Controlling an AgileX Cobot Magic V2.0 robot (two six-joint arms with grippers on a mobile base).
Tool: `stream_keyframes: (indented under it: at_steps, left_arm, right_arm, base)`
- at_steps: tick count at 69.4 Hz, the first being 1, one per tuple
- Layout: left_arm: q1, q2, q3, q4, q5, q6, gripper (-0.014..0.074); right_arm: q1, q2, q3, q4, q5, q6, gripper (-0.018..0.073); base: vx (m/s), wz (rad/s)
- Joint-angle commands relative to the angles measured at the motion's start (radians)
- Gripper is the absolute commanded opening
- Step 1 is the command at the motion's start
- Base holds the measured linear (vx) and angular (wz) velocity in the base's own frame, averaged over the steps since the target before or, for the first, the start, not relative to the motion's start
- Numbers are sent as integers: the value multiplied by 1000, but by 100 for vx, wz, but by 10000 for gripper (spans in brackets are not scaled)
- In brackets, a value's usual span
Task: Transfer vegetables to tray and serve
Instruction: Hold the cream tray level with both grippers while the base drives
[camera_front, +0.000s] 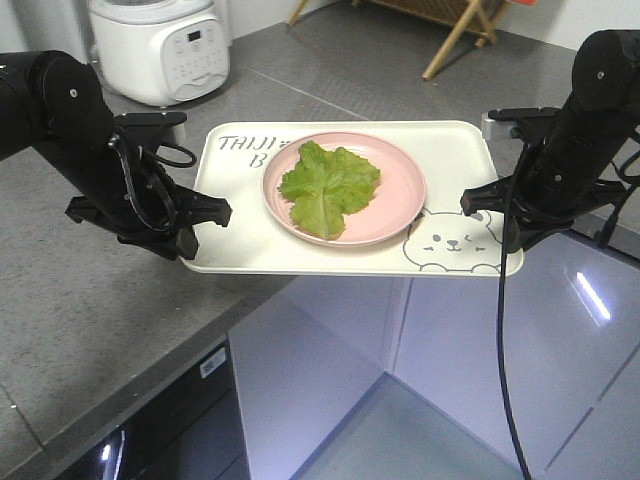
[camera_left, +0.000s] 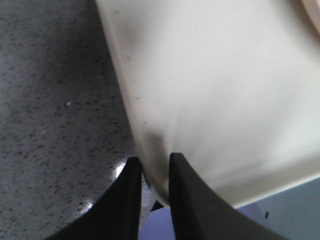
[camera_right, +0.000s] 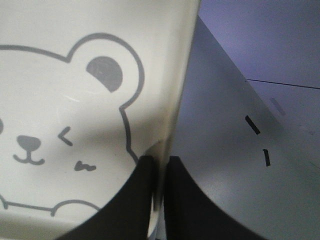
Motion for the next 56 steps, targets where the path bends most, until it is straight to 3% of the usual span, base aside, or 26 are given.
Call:
stream_keyframes:
  at_steps: [1,56]
  left_arm:
    - [-25,-57,-32,-131,-71,23,-8]
    - [-25,-57,-32,-131,-71,23,-8]
  right_arm:
    - [18,-56,-27,90,-8,-38,-8]
    - [18,-56,-27,90,-8,-38,-8]
  base:
    - [-4,-29]
    - [-5,-32]
